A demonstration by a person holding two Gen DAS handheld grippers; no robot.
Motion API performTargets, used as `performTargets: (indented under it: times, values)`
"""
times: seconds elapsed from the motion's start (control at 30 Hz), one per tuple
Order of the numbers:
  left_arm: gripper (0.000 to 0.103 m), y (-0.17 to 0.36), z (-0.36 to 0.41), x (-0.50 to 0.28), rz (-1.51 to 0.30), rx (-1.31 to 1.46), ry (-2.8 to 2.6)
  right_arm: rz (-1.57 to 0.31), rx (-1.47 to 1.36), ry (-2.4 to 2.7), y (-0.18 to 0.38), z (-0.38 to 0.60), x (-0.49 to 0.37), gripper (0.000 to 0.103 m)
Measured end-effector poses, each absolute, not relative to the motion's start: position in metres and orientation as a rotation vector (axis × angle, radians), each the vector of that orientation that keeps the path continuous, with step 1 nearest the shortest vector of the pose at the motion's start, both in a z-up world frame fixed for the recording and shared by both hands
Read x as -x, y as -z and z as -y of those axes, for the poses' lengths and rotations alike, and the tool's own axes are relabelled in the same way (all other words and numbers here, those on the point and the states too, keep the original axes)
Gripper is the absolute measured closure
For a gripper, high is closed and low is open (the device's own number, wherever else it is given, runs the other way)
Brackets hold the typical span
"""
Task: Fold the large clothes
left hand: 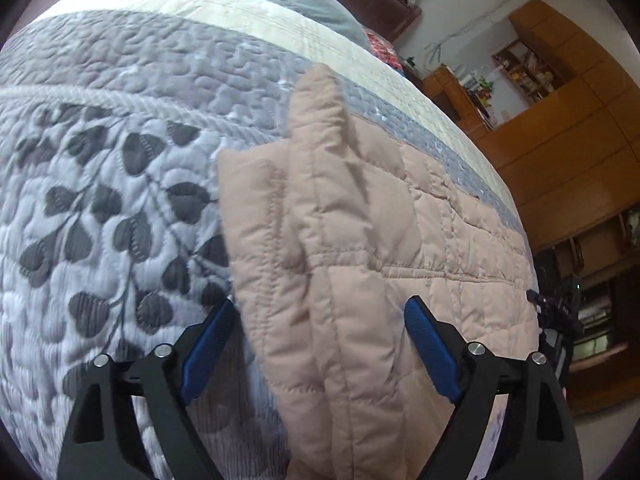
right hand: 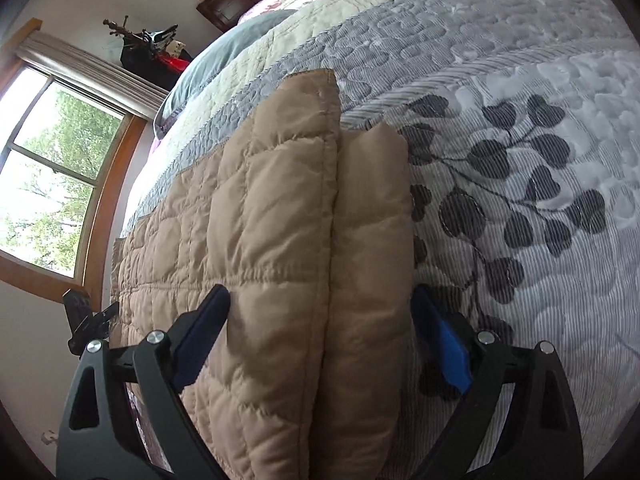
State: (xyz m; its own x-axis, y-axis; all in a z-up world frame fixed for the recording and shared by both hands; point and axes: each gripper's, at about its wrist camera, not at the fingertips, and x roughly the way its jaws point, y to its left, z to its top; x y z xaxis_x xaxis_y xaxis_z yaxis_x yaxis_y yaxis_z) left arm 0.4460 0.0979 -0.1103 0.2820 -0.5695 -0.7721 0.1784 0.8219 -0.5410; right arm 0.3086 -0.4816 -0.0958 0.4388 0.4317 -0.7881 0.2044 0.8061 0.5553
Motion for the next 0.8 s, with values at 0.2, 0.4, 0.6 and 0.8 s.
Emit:
performTargets:
  times: [0.2,0.4,0.6,0.8]
  values:
    - [0.046,0.110,-0.075,-0.448,-1.215,0.347,0.586,-1.124,-0.579,-0.183,0.085,0.462,-0.309,0.062]
    - [0.082,0.100,-0.073,-0.438,-1.162,0.383,0.592,-1.085,-0.542,-0.207,0.063,0.453,-0.299,0.086]
    - [0.088,0.074,-0.076,-0.425,-1.090,0.385,0.570,-1.020,-0.523,-0.233,0.027,0.446,-0.282,0.089]
    - [0.089,0.022,-0.074,-0.384,-1.018,0.335,0.587,-0.977,-0.509,-0.286,-0.014,0.437,-0.248,0.090]
